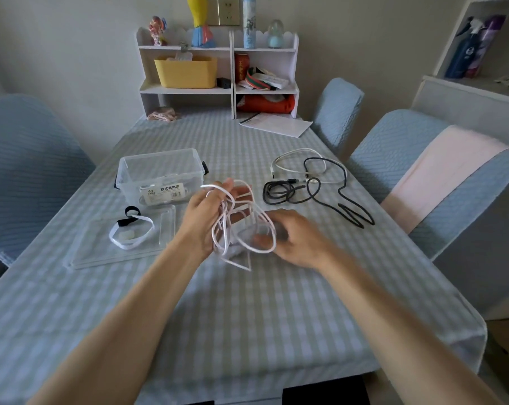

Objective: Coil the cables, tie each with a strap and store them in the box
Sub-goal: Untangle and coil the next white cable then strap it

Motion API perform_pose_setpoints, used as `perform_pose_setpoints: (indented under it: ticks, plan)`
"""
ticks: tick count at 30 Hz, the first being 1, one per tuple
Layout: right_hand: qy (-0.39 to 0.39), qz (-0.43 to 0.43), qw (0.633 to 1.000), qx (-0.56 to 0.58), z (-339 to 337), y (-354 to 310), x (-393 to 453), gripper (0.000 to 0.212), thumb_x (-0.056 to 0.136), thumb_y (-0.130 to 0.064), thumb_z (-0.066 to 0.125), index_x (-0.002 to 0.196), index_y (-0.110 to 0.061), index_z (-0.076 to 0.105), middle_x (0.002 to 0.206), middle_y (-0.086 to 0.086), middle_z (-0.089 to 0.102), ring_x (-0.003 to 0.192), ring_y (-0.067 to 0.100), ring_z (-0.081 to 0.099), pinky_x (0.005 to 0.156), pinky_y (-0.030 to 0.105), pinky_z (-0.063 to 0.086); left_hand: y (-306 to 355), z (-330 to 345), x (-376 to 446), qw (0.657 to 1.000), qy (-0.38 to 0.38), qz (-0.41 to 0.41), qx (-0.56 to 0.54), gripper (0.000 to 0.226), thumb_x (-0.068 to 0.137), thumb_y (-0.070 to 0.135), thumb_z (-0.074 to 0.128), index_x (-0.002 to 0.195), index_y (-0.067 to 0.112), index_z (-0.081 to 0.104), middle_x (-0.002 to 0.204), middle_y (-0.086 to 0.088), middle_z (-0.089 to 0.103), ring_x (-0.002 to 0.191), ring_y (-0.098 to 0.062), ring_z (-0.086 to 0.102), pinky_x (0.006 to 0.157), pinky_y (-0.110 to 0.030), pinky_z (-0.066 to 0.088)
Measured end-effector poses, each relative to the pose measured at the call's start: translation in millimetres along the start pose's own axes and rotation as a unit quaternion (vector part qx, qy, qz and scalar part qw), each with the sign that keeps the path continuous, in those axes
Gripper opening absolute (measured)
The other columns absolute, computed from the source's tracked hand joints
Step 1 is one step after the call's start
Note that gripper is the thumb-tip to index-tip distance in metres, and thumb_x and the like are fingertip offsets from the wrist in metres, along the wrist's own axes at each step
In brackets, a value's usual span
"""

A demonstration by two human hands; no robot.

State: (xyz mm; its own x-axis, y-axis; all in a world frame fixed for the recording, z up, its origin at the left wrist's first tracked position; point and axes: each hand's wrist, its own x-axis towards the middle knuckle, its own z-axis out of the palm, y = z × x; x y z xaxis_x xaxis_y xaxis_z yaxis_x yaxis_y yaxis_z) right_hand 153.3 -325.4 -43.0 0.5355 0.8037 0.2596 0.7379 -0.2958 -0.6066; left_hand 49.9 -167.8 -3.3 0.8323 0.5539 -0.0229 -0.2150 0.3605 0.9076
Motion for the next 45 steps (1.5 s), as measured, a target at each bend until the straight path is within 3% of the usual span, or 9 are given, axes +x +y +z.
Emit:
perform_pose_setpoints:
  ticks: [8, 16, 19, 22, 27, 31, 36, 40, 45]
  plan:
    - [0.075, 0.148, 0.937, 0.309, -16, -6, 2, 0.005, 0.093, -0.012, 0.068, 0.089, -0.013, 0.071, 0.069, -0.001, 0.071, 0.064, 0.014, 0.069, 0.068, 0.032, 0.056, 7, 8, 19, 0.989, -0.081, 0.058, 0.11, 0.027, 0.101, 0.022, 0.053, 0.083, 0.004, 0.063, 0.081, -0.01, 0.074, 0.073, -0.023, 0.072, 0.077, -0.045, 0.059]
    - [0.132, 0.213, 0.859, 0.447, -76, -6, 31, 0.012, 0.089, -0.004, 0.067, 0.079, -0.01, 0.063, 0.056, 0.003, 0.055, 0.042, 0.012, 0.051, 0.039, 0.022, 0.044, 47, 18, 88, 0.779, -0.077, 0.196, 0.591, 0.029, 0.097, 0.035, 0.06, 0.074, 0.017, 0.063, 0.059, -0.002, 0.061, 0.055, -0.017, 0.058, 0.06, -0.032, 0.044]
    - [0.126, 0.186, 0.849, 0.479, -94, -11, 44, 0.01, 0.091, -0.002, 0.063, 0.089, -0.01, 0.067, 0.057, -0.001, 0.057, 0.047, 0.009, 0.053, 0.046, 0.022, 0.046, 61, 34, 107, 0.784, -0.022, 0.25, 0.568, 0.026, 0.097, 0.032, 0.061, 0.073, 0.025, 0.06, 0.059, 0.008, 0.059, 0.055, -0.002, 0.053, 0.053, -0.021, 0.037]
    - [0.176, 0.16, 0.855, 0.461, -112, -11, 60, 0.014, 0.09, -0.002, 0.064, 0.097, -0.013, 0.07, 0.064, -0.001, 0.064, 0.056, 0.011, 0.058, 0.057, 0.027, 0.05, 74, 47, 121, 0.821, 0.031, 0.31, 0.478, 0.018, 0.098, 0.036, 0.059, 0.09, 0.02, 0.064, 0.079, 0.0, 0.071, 0.066, -0.011, 0.064, 0.057, -0.019, 0.043]
    - [0.219, 0.195, 0.907, 0.303, -127, -8, 67, 0.021, 0.088, -0.01, 0.072, 0.109, -0.015, 0.072, 0.088, 0.0, 0.072, 0.071, 0.009, 0.065, 0.065, 0.021, 0.056, 57, 34, 140, 0.644, -0.143, 0.079, 0.747, 0.051, 0.091, 0.038, 0.067, 0.139, 0.028, 0.051, 0.141, -0.004, 0.056, 0.125, -0.024, 0.055, 0.105, -0.033, 0.041]
    - [0.226, 0.182, 0.919, 0.267, -126, -10, 61, 0.009, 0.089, -0.014, 0.071, 0.089, -0.021, 0.076, 0.084, -0.004, 0.073, 0.07, 0.003, 0.064, 0.062, 0.017, 0.053, 38, 22, 135, 0.668, -0.179, 0.029, 0.722, 0.068, 0.084, 0.039, 0.073, 0.144, 0.028, 0.045, 0.146, 0.0, 0.051, 0.133, -0.021, 0.048, 0.108, -0.033, 0.038]
    - [0.22, 0.199, 0.923, 0.245, -102, -5, 50, 0.009, 0.088, -0.012, 0.069, 0.085, -0.018, 0.075, 0.085, 0.004, 0.071, 0.071, 0.011, 0.06, 0.064, 0.026, 0.052, -5, 8, 120, 0.678, -0.172, 0.062, 0.712, 0.122, 0.051, 0.083, 0.069, 0.153, 0.029, 0.028, 0.153, -0.007, 0.035, 0.144, -0.028, 0.032, 0.115, -0.043, 0.033]
    - [0.233, 0.206, 0.919, 0.242, -91, -1, 48, 0.005, 0.087, -0.008, 0.07, 0.086, -0.011, 0.075, 0.073, 0.005, 0.067, 0.065, 0.014, 0.056, 0.067, 0.034, 0.047, -6, 17, 121, 0.629, -0.135, 0.148, 0.751, 0.11, 0.075, 0.051, 0.077, 0.157, 0.037, 0.004, 0.164, -0.011, -0.013, 0.15, -0.036, 0.008, 0.114, -0.052, 0.031]
    - [0.244, 0.212, 0.916, 0.237, -90, 11, 44, 0.006, 0.088, -0.01, 0.069, 0.087, -0.006, 0.074, 0.074, 0.008, 0.067, 0.067, 0.018, 0.055, 0.067, 0.035, 0.046, -10, 38, 139, 0.495, -0.186, 0.117, 0.841, 0.067, 0.087, 0.043, 0.065, 0.148, 0.037, 0.037, 0.157, -0.008, 0.027, 0.141, -0.032, 0.034, 0.107, -0.049, 0.041]
